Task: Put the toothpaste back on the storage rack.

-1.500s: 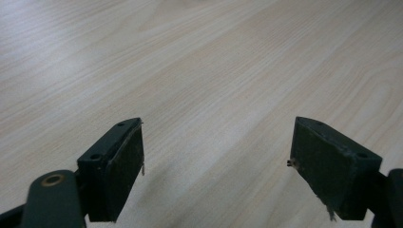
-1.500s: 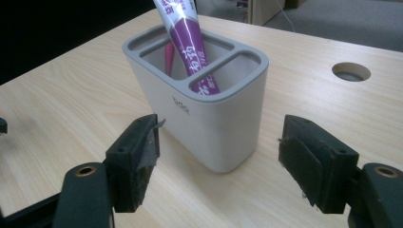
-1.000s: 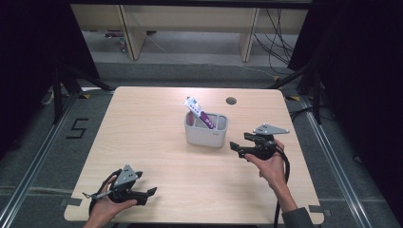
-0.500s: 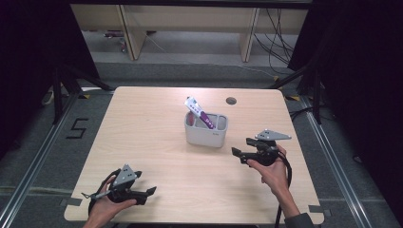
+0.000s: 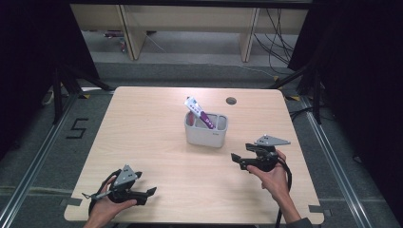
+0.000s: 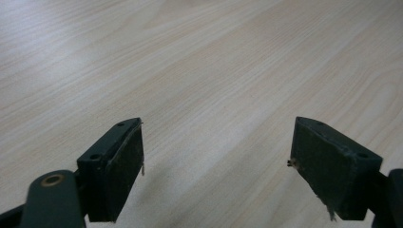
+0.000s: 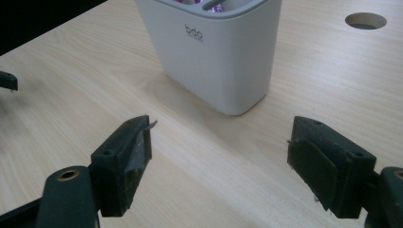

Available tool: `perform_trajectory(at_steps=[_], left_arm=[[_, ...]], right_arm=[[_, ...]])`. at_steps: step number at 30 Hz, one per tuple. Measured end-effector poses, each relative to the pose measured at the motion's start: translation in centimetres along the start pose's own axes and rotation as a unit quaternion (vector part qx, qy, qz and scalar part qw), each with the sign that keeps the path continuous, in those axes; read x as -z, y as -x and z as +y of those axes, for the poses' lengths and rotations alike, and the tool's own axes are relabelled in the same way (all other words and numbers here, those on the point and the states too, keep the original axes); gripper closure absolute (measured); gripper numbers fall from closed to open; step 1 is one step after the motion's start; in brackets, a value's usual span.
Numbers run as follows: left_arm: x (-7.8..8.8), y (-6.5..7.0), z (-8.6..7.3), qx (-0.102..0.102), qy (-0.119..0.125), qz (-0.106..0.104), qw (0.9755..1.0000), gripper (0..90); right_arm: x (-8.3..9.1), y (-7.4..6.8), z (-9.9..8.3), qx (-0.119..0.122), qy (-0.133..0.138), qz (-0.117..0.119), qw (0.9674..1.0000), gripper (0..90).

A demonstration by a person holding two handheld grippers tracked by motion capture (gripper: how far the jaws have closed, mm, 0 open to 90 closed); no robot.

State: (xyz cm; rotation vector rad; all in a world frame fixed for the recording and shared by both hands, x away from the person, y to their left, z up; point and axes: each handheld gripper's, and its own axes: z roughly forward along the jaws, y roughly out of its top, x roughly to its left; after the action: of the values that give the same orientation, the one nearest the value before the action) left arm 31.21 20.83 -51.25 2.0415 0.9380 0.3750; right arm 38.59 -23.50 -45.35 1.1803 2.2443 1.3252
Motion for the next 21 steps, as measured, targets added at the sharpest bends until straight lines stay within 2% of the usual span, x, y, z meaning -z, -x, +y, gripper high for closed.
perform_trajectory(at_steps=[1,2,3,4,5,7,8,9,10,11,12,13,14,15,16,18,19,20,21], left_arm=[[0.0,0.0,0.0,-0.001,0.001,0.000,1.0000,18.0],[0.0,0.0,0.0,-0.001,-0.001,0.000,1.0000,18.0],[0.1,-0.2,0.1,-0.008,-0.006,0.006,0.9999,18.1],[0.1,-0.2,0.1,-0.006,-0.003,0.003,1.0000,18.0],[0.1,-0.2,0.1,-0.006,-0.002,0.001,1.0000,18.0],[0.2,-0.1,0.1,-0.006,-0.002,0.004,1.0000,18.0],[0.3,-0.2,0.1,-0.003,-0.002,0.002,1.0000,18.0],[0.3,-0.2,0.1,-0.002,-0.001,0.002,1.0000,18.0],[0.2,-0.2,0.1,-0.003,-0.001,0.003,1.0000,18.0],[0.2,-0.2,0.1,-0.003,-0.001,0.003,1.0000,18.0],[0.2,-0.2,0.1,-0.003,0.000,0.003,1.0000,18.0],[0.2,-0.2,0.1,-0.004,-0.001,0.003,1.0000,18.0],[0.2,-0.2,0.1,-0.004,0.000,0.005,1.0000,18.0],[0.2,-0.2,0.1,-0.005,-0.002,0.001,1.0000,17.9],[0.2,-0.2,0.1,-0.004,-0.001,0.004,1.0000,17.9],[0.2,-0.1,0.1,0.003,0.003,0.003,1.0000,17.9],[0.2,-0.2,0.1,-0.003,-0.001,0.002,1.0000,17.9],[0.2,-0.2,0.1,-0.004,-0.002,0.003,1.0000,17.9],[0.2,-0.2,0.1,-0.004,-0.002,0.002,1.0000,17.9]], right_arm=[[-0.1,-0.3,-0.1,-0.011,0.001,0.003,0.9999,23.4],[0.0,-0.2,-0.2,0.002,-0.003,0.001,1.0000,23.2],[0.0,-0.4,-0.4,-0.007,-0.003,0.006,1.0000,23.0],[0.0,-0.3,-0.5,0.003,-0.006,0.005,1.0000,23.0],[0.1,-0.5,-0.6,-0.006,-0.007,0.009,0.9999,23.0],[0.1,-0.6,-0.9,0.003,-0.009,0.007,0.9999,22.4],[0.2,-0.8,-1.0,-0.009,-0.011,0.010,0.9998,22.5],[0.3,-0.6,-1.1,0.006,-0.010,0.004,0.9999,22.5],[0.3,-0.8,-1.4,-0.006,-0.017,0.008,0.9998,22.5],[0.3,-0.8,-1.4,-0.006,-0.017,0.008,0.9998,22.5],[0.3,-0.6,-1.6,0.010,-0.012,-0.002,0.9999,22.5],[0.2,-0.8,-1.8,-0.005,-0.020,0.005,0.9998,22.5],[0.2,-0.6,-1.9,0.011,-0.016,0.001,0.9998,22.5],[0.3,-0.6,-2.0,0.006,-0.024,0.003,0.9997,22.3],[0.2,-0.5,-2.2,0.014,-0.025,0.004,0.9996,21.9],[0.4,-0.7,-2.4,-0.003,-0.026,0.001,0.9997,21.9],[0.4,-0.6,-2.5,0.007,-0.029,-0.001,0.9996,21.9],[0.4,-0.7,-2.6,-0.001,-0.026,0.003,0.9997,21.8],[0.5,-0.6,-2.7,0.012,-0.028,-0.003,0.9995,21.6]])
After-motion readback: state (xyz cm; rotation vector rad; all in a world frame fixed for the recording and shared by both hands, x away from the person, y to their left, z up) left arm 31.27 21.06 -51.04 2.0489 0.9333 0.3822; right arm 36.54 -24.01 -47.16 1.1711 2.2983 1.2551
